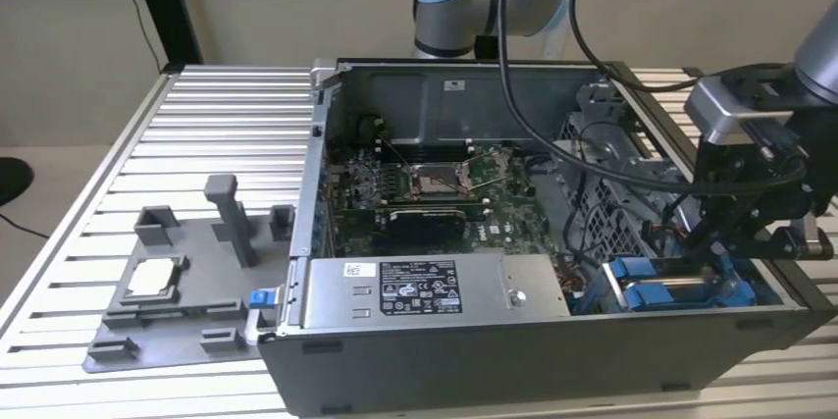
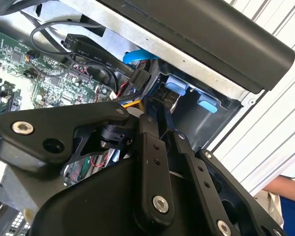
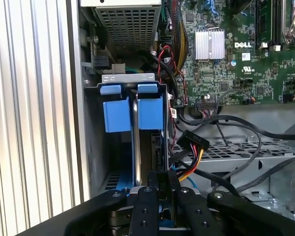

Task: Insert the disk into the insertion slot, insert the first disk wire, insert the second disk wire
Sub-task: 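Insert the first disk wire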

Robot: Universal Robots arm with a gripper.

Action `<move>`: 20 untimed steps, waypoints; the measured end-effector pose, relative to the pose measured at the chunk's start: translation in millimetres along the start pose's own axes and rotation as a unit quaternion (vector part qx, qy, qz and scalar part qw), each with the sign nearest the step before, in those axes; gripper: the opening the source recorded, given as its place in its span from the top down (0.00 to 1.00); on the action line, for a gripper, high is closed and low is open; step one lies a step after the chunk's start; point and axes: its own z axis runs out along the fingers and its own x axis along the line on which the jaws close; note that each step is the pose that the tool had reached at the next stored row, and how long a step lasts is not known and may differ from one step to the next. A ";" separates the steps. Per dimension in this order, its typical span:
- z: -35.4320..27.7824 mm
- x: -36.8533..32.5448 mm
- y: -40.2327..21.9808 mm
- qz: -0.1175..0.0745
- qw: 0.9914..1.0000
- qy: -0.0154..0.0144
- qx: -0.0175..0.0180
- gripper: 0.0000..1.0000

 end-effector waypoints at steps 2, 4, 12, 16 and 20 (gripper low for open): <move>0.2 0.0 0.1 0.000 1.000 0.000 0.000 1.00; 0.4 0.0 0.2 0.000 1.000 0.000 -0.001 1.00; 0.5 0.0 0.0 0.013 1.000 0.000 -0.001 1.00; 0.5 -0.2 0.1 0.017 1.000 0.000 -0.001 1.00; 0.9 -0.3 0.1 0.018 1.000 0.000 -0.001 1.00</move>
